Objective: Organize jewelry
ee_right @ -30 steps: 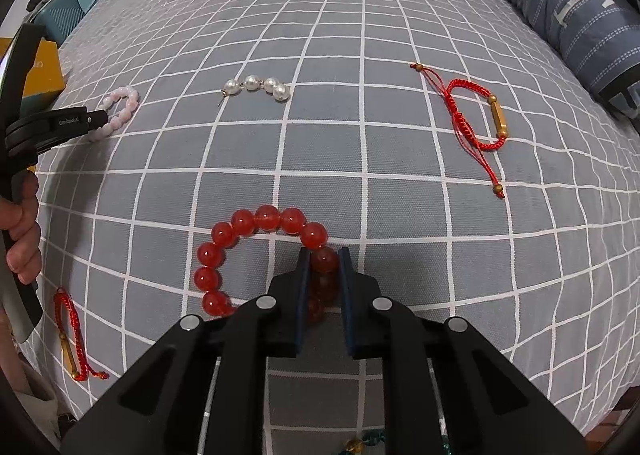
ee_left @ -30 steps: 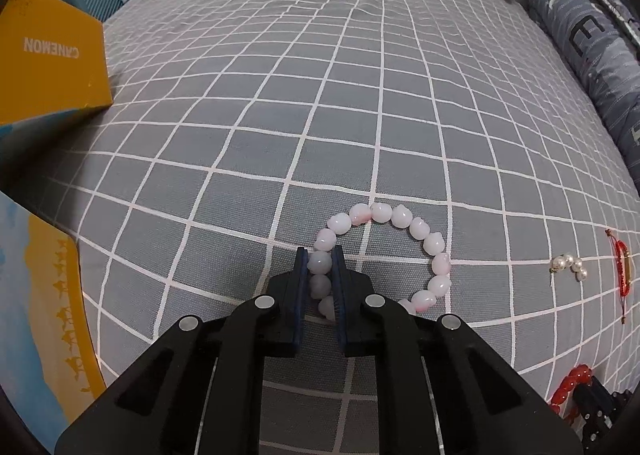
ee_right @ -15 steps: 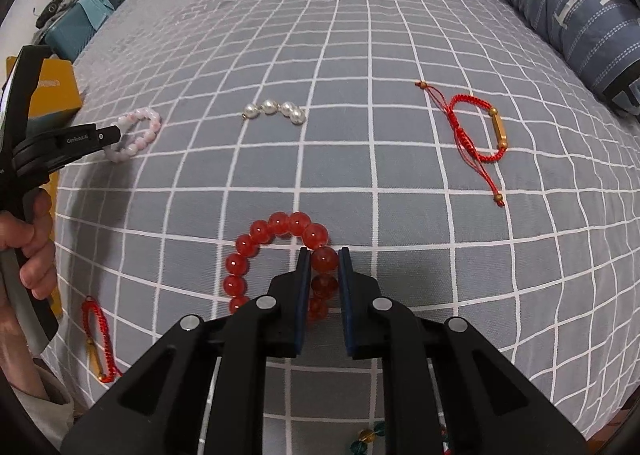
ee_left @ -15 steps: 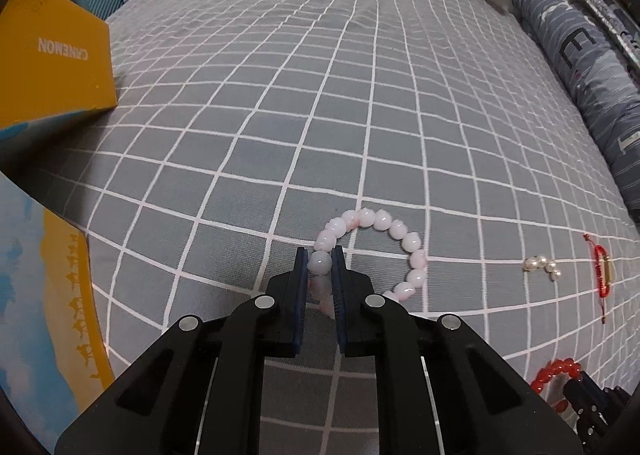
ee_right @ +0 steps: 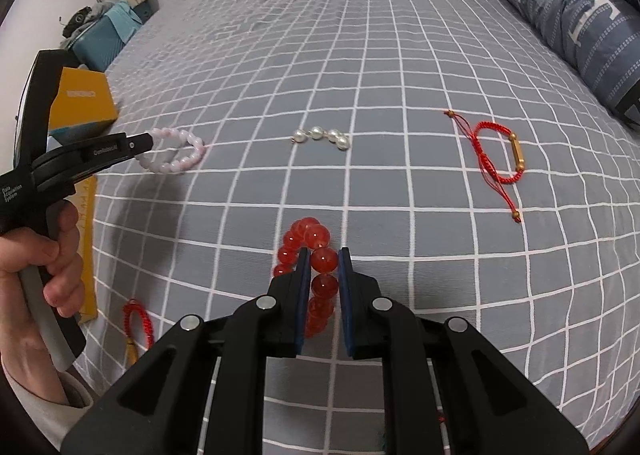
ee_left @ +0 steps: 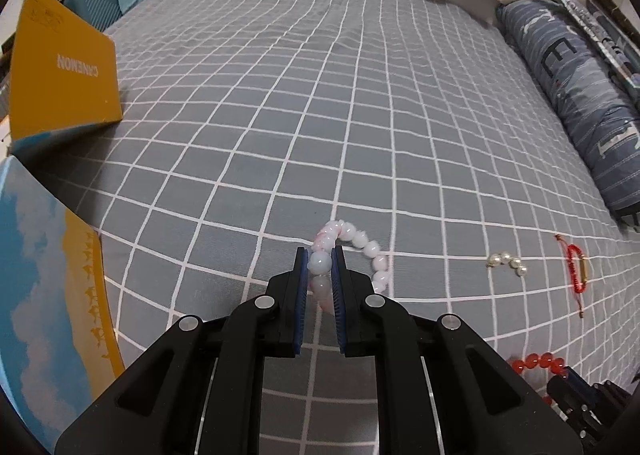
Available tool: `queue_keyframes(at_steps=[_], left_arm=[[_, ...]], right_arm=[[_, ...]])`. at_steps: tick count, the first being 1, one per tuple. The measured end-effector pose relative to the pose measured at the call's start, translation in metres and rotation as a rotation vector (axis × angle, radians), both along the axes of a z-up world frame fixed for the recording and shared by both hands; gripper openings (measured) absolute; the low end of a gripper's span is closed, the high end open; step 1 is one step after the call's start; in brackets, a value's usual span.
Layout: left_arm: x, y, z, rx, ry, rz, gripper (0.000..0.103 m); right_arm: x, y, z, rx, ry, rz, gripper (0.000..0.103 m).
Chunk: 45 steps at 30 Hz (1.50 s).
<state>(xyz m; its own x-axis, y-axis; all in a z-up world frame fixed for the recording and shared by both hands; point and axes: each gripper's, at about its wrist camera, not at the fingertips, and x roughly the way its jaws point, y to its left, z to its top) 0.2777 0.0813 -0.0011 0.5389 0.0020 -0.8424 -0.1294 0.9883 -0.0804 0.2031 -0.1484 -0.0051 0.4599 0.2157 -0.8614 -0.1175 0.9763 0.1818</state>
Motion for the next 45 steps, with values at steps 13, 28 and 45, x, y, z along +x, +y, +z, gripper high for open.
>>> queue_keyframes(at_steps=[13,28,45], left_arm=[[-0.020,-0.007,0.026,-0.001,-0.060,-0.030,0.011],[-0.042,-0.009,0.051,0.015,-0.098,-0.054,0.011],[-0.082,-0.003,0.079,0.056,-0.138,-0.053,0.011]], right_arm=[[-0.011,0.015,0.022,0.018,-0.062,0.044,0.013],[-0.020,0.023,0.040,0.005,-0.106,0.053,0.013],[-0.039,0.032,0.068,-0.032,-0.173,0.047,0.013]])
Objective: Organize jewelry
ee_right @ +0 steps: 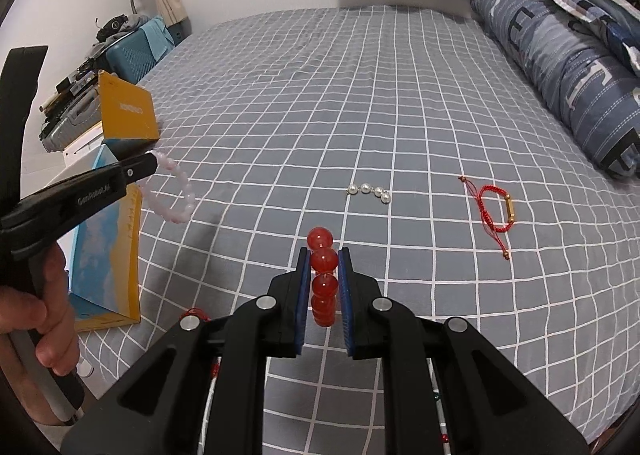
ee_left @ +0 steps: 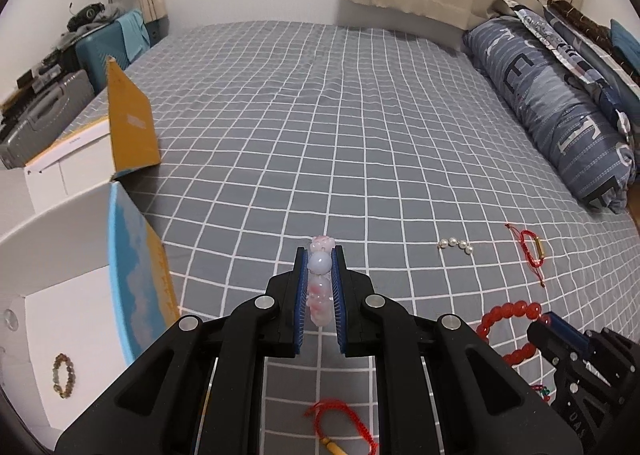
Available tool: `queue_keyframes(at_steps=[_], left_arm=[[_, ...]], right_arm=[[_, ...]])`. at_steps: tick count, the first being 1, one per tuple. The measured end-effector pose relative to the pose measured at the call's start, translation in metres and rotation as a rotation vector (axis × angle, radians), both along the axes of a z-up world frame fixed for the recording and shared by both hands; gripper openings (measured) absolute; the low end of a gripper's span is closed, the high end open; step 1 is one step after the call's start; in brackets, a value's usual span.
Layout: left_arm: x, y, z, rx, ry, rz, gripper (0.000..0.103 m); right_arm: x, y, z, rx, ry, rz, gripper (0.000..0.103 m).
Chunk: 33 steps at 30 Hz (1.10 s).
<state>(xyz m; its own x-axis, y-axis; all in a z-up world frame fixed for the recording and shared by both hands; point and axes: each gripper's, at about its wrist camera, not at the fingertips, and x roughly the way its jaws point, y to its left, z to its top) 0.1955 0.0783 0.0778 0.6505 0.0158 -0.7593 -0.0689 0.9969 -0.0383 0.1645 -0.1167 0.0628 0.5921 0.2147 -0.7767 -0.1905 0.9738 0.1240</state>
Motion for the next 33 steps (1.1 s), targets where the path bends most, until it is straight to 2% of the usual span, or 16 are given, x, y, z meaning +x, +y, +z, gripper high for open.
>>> queue_keyframes(at_steps=[7,18,33], left_arm=[[-0.016,0.005,0.009,0.003,-0.010,-0.002,0.011],[-0.051,0.012,0.040,0.020,-0.068,-0.006,0.011],[-0.098,0.052,0.066,0.048,-0.149,0.056,0.011]], right_arm=[[-0.006,0.003,0.011,-0.003,-0.023,0.005,0.013],[-0.012,0.011,0.034,0.003,-0.055,0.016,0.013],[-0.021,0.073,0.065,0.002,-0.122,0.089,0.013]])
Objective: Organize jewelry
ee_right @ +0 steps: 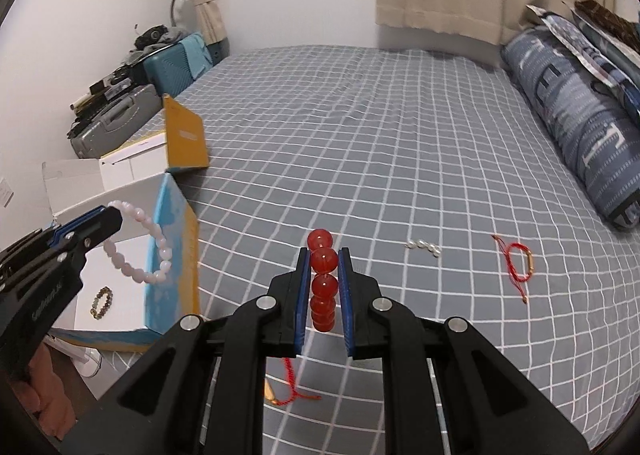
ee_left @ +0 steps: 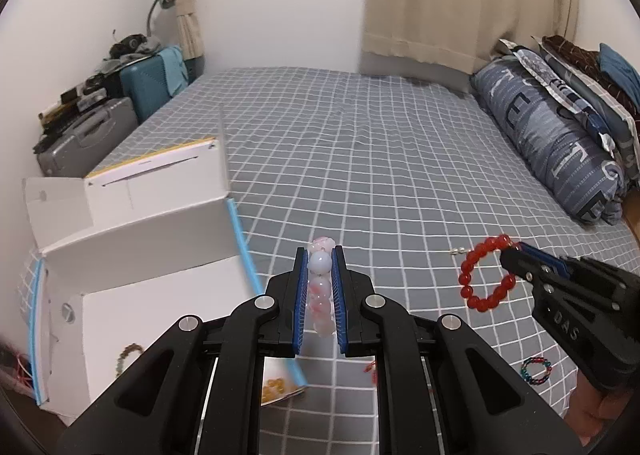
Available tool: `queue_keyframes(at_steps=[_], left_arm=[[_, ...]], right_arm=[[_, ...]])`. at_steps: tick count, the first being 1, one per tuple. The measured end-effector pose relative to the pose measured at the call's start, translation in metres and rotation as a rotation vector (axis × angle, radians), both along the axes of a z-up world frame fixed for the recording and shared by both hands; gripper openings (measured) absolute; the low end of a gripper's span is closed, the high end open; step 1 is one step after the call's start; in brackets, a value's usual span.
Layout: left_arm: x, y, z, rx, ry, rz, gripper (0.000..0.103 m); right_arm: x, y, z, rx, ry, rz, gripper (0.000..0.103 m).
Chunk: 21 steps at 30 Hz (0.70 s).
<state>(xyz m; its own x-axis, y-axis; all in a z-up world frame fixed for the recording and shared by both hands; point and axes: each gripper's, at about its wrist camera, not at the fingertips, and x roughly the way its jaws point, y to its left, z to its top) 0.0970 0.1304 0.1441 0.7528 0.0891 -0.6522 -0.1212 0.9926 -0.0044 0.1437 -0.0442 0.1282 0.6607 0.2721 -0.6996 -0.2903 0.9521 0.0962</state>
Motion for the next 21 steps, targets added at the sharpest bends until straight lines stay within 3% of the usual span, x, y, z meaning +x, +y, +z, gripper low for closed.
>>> queue_keyframes(at_steps=[21], left_arm=[[-0.069,0.128,-0.004,0.009,-0.037,0.241,0.011]], right_arm=[[-0.022,0.166,0.015,0.007,-0.081,0.234,0.013]])
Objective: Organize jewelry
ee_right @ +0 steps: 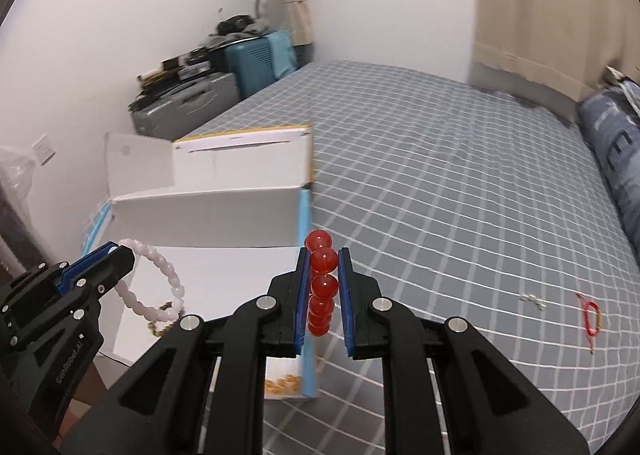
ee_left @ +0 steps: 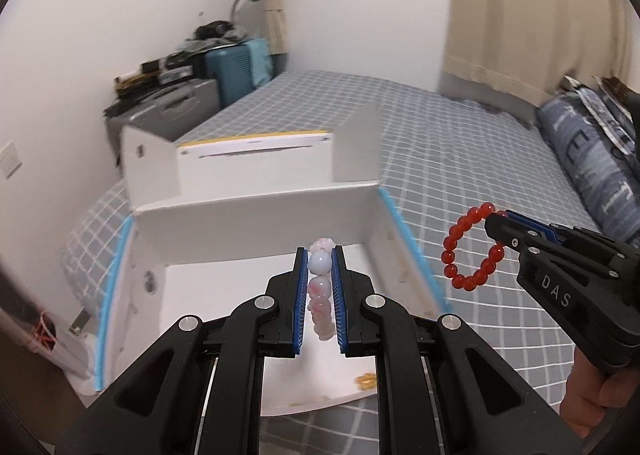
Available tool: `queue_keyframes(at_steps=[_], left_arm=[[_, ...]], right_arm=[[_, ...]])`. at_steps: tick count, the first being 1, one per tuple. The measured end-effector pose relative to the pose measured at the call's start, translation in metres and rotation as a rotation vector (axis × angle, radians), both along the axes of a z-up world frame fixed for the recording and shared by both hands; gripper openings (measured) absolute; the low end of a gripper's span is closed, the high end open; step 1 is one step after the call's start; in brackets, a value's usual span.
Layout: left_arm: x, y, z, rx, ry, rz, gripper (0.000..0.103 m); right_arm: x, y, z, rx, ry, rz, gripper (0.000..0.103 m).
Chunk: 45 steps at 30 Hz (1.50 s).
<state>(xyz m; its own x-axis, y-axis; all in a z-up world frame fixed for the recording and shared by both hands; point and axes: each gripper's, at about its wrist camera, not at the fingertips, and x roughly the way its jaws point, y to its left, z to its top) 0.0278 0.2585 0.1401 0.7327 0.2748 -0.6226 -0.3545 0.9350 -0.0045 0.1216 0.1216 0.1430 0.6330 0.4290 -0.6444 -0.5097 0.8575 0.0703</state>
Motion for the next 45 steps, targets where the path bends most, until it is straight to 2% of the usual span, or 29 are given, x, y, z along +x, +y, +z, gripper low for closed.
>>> queue_keyframes(at_steps=[5,10,16,18,20,28,38,41,45], left_arm=[[-0.017,0.031,-0.011,-0.013,0.012,0.066,0.011],[-0.019,0.056,-0.026,-0.031,0.042,0.114,0.011],[-0.013,0.078,-0.056,-0.069,0.095,0.135,0.011],[-0.010,0.085,-0.065,-0.097,0.099,0.118,0.011],[-0.006,0.092,-0.077,-0.127,0.137,0.125,0.011],[0.001,0.098,-0.096,-0.114,0.206,0.148,0.011],[0.001,0.093,-0.098,-0.103,0.217,0.126,0.013],[0.001,0.091,-0.094,-0.091,0.213,0.126,0.015],[-0.004,0.088,-0.086,-0.074,0.192,0.133,0.038]], right_arm=[[-0.005,0.039,-0.012,-0.034,-0.005,0.062,0.013],[-0.003,0.066,-0.034,-0.055,0.028,0.100,0.013],[0.006,0.090,-0.072,-0.088,0.088,0.123,0.013],[0.007,0.096,-0.083,-0.114,0.099,0.120,0.013],[0.008,0.101,-0.092,-0.134,0.110,0.121,0.013],[0.012,0.108,-0.110,-0.180,0.153,0.120,0.013],[0.011,0.108,-0.112,-0.190,0.163,0.130,0.014],[0.011,0.109,-0.112,-0.186,0.165,0.134,0.022],[0.007,0.108,-0.106,-0.174,0.152,0.159,0.037]])
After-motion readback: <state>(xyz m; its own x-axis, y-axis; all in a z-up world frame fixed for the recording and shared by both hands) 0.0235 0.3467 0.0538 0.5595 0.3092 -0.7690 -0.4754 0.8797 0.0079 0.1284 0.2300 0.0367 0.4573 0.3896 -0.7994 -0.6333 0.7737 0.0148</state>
